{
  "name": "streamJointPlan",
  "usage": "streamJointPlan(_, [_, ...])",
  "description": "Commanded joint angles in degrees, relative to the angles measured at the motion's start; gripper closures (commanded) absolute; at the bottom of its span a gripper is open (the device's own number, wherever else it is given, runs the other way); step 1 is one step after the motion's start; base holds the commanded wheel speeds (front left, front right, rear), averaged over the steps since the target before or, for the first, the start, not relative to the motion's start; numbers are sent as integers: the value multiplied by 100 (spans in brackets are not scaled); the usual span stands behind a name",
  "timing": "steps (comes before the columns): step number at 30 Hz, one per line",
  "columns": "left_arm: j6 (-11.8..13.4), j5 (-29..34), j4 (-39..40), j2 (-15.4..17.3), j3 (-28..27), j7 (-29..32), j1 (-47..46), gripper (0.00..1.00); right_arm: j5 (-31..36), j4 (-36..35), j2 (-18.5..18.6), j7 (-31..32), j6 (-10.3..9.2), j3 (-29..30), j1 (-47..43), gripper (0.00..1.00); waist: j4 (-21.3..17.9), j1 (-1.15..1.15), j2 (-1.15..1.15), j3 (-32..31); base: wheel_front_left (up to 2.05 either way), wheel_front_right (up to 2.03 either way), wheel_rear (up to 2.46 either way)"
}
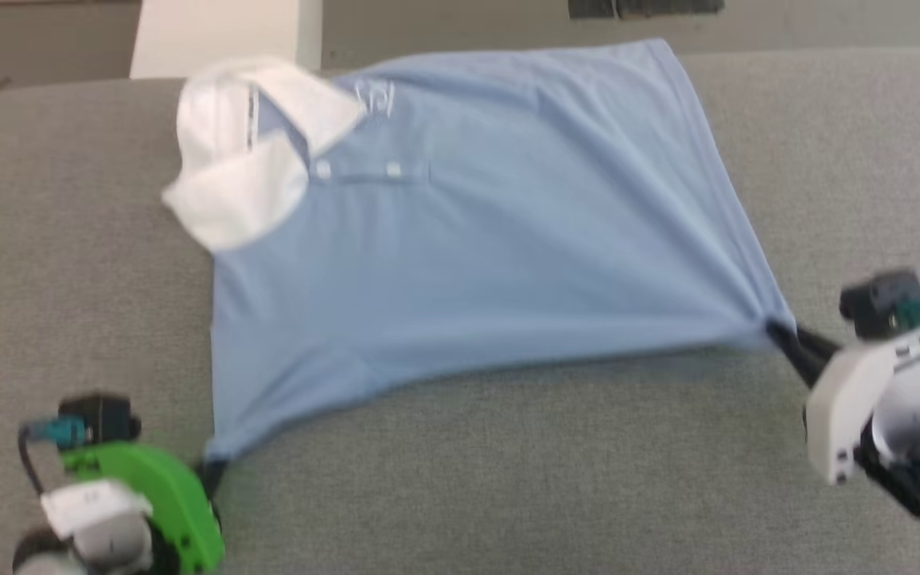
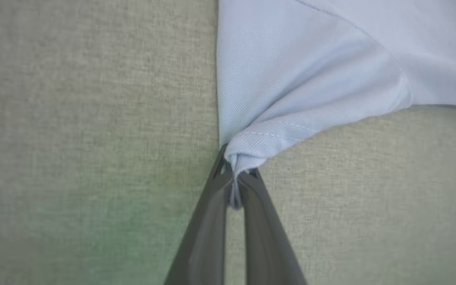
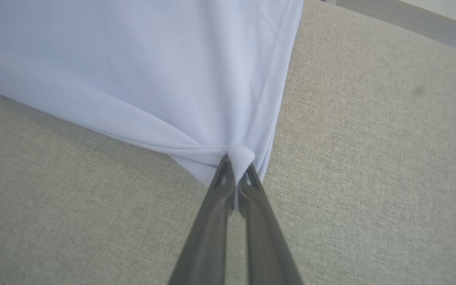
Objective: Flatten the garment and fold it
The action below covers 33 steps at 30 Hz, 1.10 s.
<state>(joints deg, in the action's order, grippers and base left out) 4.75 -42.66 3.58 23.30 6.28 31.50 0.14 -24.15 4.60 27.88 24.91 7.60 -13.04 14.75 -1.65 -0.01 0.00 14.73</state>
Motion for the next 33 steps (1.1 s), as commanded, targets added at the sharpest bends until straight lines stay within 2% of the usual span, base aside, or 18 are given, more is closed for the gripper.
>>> streamJointPlan(1, [104, -118, 160, 57, -38, 105, 318, 100, 85, -70, -23, 73, -11, 91, -227, 100, 86, 1, 0, -167, 0, 0, 0])
streamJointPlan(8, [502, -276, 1012, 104, -168, 410, 1475, 100, 236, -413, -331, 710, -11, 662, -1346, 100, 155, 1, 0, -330, 0, 0, 0])
streamJointPlan(14, [706, -52, 1234, 132, -54, 426, 1972, 100, 273, -785, -701, 1444, -11, 1242, -2274, 100, 220, 1, 0, -403, 0, 0, 0])
streamJointPlan(17, [761, 25, 1280, 82, 38, 386, 2162, 100, 360, -1000, -924, 1564, -11, 1508, -2572, 100, 202, 1, 0, -430, 0, 0, 0])
streamJointPlan(21, [603, 337, 1329, -59, 146, -253, 2080, 100, 443, -1206, -1268, 1067, -11, 1694, -2770, 100, 208, 1, 0, -460, 0, 0, 0])
streamJointPlan(25, [332, 732, 1199, -411, 313, -1357, 1682, 100, 485, -1266, -1529, 51, -11, 1611, -2794, 100, 227, 1, 0, -485, 0, 0, 0])
streamJointPlan(29, [122, 1102, 972, -612, 441, -2255, 1273, 100, 524, -1215, -1598, -831, -11, 1468, -2694, 100, 217, 1, 0, -506, 0, 0, 0])
streamJointPlan(33, [-28, 1447, 737, -689, 493, -2992, 802, 100, 602, -1148, -1592, -1293, -11, 1369, -2517, 100, 194, 1, 0, -510, 0, 0, 0])
